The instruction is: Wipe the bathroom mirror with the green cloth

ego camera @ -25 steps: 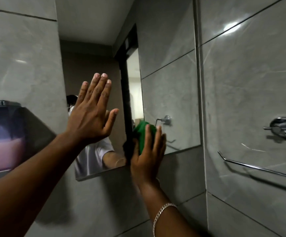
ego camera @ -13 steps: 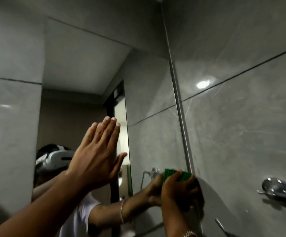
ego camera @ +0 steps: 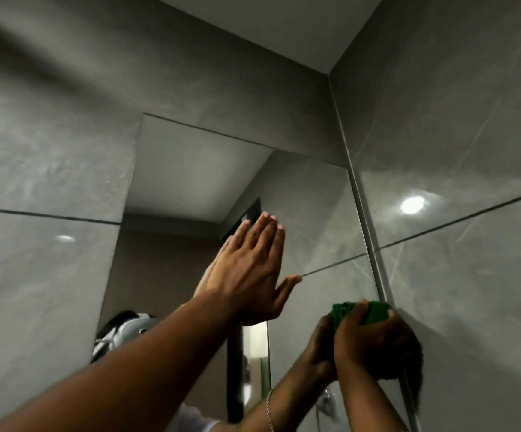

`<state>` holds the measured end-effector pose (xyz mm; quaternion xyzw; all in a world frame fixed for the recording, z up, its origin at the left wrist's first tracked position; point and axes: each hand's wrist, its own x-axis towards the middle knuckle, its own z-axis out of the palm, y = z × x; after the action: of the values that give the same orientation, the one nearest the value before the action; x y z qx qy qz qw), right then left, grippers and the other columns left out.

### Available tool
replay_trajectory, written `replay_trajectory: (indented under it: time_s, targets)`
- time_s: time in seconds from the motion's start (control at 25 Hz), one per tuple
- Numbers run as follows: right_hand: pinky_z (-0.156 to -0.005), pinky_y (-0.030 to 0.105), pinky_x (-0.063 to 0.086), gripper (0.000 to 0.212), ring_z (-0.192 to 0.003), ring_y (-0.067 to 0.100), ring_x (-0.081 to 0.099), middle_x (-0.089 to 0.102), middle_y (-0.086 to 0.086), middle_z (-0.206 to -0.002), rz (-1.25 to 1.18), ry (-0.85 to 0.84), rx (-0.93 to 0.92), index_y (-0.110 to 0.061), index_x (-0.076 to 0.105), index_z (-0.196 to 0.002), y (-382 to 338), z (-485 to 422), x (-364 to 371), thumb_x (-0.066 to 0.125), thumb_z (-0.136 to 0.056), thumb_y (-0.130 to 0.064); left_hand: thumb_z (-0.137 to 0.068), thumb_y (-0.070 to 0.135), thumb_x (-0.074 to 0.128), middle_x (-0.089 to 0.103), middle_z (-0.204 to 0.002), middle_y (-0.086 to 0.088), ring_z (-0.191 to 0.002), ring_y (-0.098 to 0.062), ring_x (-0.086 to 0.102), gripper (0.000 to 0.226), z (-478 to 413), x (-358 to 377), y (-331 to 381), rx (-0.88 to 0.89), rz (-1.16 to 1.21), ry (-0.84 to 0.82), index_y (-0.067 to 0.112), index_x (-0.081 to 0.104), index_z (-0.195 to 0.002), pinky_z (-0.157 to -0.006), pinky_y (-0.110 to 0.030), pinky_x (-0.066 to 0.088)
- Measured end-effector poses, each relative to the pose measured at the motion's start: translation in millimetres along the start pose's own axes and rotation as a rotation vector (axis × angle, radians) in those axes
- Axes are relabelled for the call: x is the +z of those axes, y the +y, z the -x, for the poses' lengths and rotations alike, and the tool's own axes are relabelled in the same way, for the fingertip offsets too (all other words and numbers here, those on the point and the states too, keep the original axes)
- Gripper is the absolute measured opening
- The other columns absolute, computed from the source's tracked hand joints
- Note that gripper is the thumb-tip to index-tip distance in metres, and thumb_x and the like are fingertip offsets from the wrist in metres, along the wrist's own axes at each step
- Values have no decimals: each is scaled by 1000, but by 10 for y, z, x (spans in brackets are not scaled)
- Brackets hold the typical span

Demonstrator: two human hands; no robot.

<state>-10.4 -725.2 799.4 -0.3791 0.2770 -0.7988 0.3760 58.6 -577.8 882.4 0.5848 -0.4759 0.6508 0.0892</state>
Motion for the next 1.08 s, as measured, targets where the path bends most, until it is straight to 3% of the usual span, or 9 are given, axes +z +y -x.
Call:
replay_trajectory:
  time_s: [0.12, 0.24, 0.52, 0.76, 0.92, 1.08]
  targets:
    - [-109, 53, 28, 58, -132, 42, 37, 43, 25, -142, 160, 81, -226, -4, 53, -128, 14, -355, 275, 45, -88, -46, -88, 67, 4, 5, -160, -15, -148, -28, -3, 85, -217, 2, -94, 35, -28, 7, 7, 3, -148, -121, -44, 1]
    - [-109, 54, 33, 46, -132, 40, 40, 45, 20, -141, 172, 10, -341, -11, 54, -126, -129, -601, 550, 53, -92, -41, -87, 67, 4, 2, -160, -16, -148, -28, -5, 86, -378, 28, -183, 88, -77, -15, 7, 1, -148, -122, -44, 2]
    - [-113, 51, 30, 45, -134, 33, 40, 48, 15, -143, 88, -113, -537, -10, 53, -131, -870, -1207, 1049, 51, -94, -36, -85, 68, 4, 4, -160, -17, -149, -28, -4, 90, -946, 53, -373, 125, -97, 18, 5, 4, -149, -122, -43, 0]
    - [-116, 48, 27, 48, -135, 35, 38, 44, 14, -146, 247, -127, -583, -15, 48, -136, -1587, -1552, 1382, 44, -97, -41, -84, 70, 5, 0, -161, -15, -149, -25, -6, 91, -1278, -136, -761, 87, -151, 18, 6, 0, -149, -122, -42, 0]
    - [-108, 49, 31, 46, -133, 39, 36, 38, 13, -148, 177, -226, -583, -20, 48, -135, -1880, -1383, 1726, 47, -94, -43, -83, 71, 3, -3, -161, -14, -148, -25, -7, 91, -1254, -263, -1124, 88, -254, 3, 8, -3, -149, -121, -41, -2]
    - [-104, 48, 34, 42, -129, 36, 38, 43, 7, -145, 97, -261, -816, -25, 53, -127, -2032, -870, 1940, 52, -90, -45, -82, 72, 1, -6, -160, -13, -148, -24, -10, 91, -1056, -363, -1355, 76, -324, -53, 9, -6, -148, -122, -41, -1]
